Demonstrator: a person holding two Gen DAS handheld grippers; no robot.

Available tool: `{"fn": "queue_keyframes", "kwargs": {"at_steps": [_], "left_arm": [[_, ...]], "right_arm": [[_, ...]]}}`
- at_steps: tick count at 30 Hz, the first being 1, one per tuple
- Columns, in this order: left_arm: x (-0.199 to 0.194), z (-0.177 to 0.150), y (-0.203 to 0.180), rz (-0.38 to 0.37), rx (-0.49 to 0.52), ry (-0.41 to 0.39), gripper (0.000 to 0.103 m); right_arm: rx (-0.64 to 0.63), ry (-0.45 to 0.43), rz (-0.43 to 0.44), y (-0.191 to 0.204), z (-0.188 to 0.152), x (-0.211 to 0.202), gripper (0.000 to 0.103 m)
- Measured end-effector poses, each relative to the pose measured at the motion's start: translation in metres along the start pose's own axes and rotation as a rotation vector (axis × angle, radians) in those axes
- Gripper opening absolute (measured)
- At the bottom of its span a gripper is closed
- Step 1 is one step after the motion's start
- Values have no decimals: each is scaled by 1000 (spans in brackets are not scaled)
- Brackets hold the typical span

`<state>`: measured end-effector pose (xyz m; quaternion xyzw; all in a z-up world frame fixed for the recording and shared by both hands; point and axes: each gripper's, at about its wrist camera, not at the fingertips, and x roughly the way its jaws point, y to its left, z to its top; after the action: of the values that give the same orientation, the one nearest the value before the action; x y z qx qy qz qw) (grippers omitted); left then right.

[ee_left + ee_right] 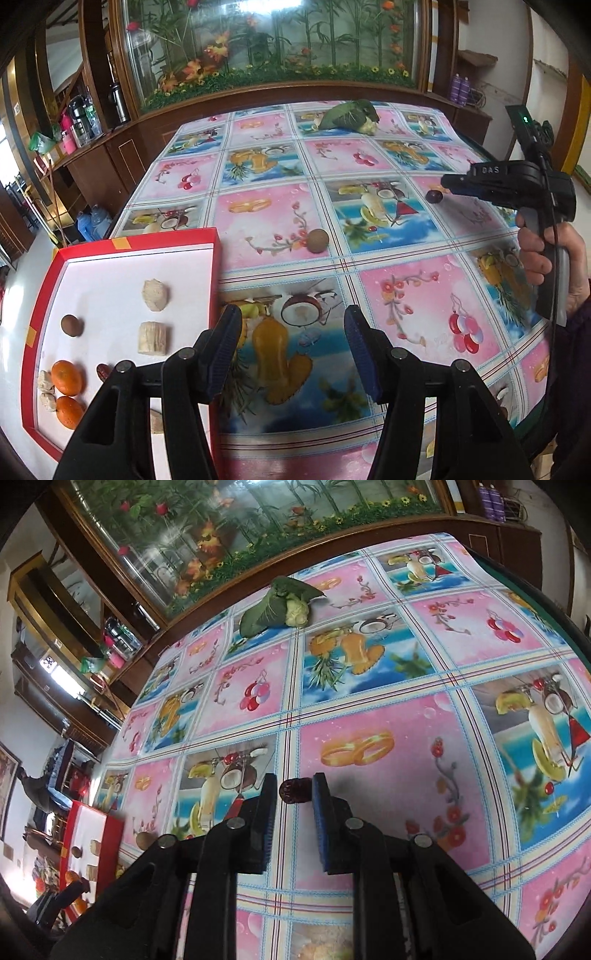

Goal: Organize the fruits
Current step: 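Move both open grippers back over the fruit pile on the table, then grasp another dark date with the right gripper while the left gripper grasps a brown round nut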

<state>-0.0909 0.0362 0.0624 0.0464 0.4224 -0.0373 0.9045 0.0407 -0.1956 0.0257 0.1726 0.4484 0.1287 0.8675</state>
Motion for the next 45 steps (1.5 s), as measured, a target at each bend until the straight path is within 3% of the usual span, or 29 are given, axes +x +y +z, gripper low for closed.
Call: {"fn": "queue_keyframes", "kwargs": {"at_steps": [1, 2, 7, 9, 12, 18, 26, 31, 34, 42, 45], "left_arm": [[1, 0, -1, -1, 0, 3, 58], [2, 1, -1, -1, 1, 6, 58], [7, 10, 2, 19, -4, 13, 58], [10, 14, 4, 28, -8, 11, 58], [15, 21, 6, 45, -12, 15, 58], [29, 30, 2, 42, -10, 29, 58], [54, 47, -18, 27, 5, 30, 57], [72, 51, -22, 38, -5, 44, 57], [80, 51, -23, 35, -19, 50, 47], [93, 52, -25, 30, -35, 66, 40], [98, 52, -25, 18, -44, 78, 29]], "right_arm": [[-5, 7, -9, 1, 0, 4, 41], [-7, 10, -16, 1, 0, 7, 44], [-43, -8, -44, 9, 1, 13, 45], [-73, -9, -83, 16, -1, 16, 43], [-144, 15, -167, 26, -6, 26, 27], [-191, -10, -229, 33, -9, 23, 27], [-68, -145, -141, 22, 4, -26, 27], [-23, -174, -108, 17, 7, -39, 27], [-28, -173, -98, 20, 7, -40, 27], [-54, -165, -83, 29, 1, -40, 27], [-67, -160, -82, 32, 0, -38, 27]]}}
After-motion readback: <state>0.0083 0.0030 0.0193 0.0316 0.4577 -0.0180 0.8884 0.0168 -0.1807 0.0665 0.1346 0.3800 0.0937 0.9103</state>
